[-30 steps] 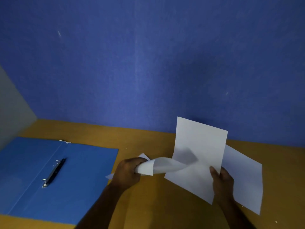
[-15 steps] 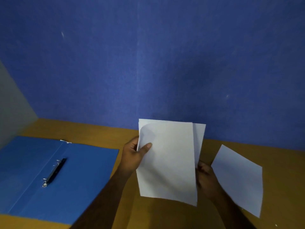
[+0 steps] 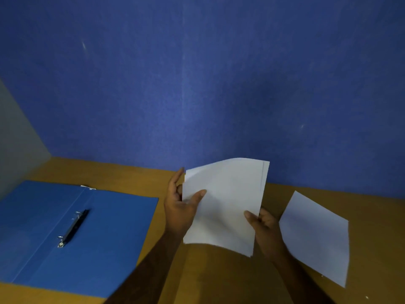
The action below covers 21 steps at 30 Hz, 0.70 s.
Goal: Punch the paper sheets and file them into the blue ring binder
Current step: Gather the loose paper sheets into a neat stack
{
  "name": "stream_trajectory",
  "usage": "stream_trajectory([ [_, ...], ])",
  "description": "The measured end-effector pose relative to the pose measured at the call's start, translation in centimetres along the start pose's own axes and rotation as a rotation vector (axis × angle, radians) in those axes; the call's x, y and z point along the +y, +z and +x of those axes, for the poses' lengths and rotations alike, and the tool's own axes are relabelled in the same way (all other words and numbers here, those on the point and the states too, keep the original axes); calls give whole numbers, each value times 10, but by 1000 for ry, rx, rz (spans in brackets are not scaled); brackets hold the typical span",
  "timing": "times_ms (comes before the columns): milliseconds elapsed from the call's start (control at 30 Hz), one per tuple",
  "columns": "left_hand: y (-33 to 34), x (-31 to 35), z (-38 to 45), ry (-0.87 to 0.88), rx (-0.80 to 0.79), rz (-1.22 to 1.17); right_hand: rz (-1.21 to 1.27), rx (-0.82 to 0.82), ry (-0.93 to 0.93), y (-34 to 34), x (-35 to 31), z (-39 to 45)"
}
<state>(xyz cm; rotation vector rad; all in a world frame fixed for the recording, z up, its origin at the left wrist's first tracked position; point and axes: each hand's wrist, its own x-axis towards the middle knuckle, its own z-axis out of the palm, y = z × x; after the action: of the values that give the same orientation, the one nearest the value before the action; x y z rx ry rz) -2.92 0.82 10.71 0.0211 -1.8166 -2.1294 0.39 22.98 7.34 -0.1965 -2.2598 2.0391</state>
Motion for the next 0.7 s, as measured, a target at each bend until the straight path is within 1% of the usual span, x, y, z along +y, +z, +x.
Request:
stream_trajectory([
  [67,-1,-6,-2,-1,3,53,-21,40,-12,1,1,0],
  [200,1,-8,-6,-3,-47,101,-78,73,-49,2,2,0],
  [367,-1,-16,-10,-86,-114,98,-91,62,-29,6,2,0],
  [600,-12,-41,-15,-133,-156,210,-152,92,-20,9,23,4],
  [700,-12,-49,-13,-147,-111,250,-179,58,-33,5,18,4],
])
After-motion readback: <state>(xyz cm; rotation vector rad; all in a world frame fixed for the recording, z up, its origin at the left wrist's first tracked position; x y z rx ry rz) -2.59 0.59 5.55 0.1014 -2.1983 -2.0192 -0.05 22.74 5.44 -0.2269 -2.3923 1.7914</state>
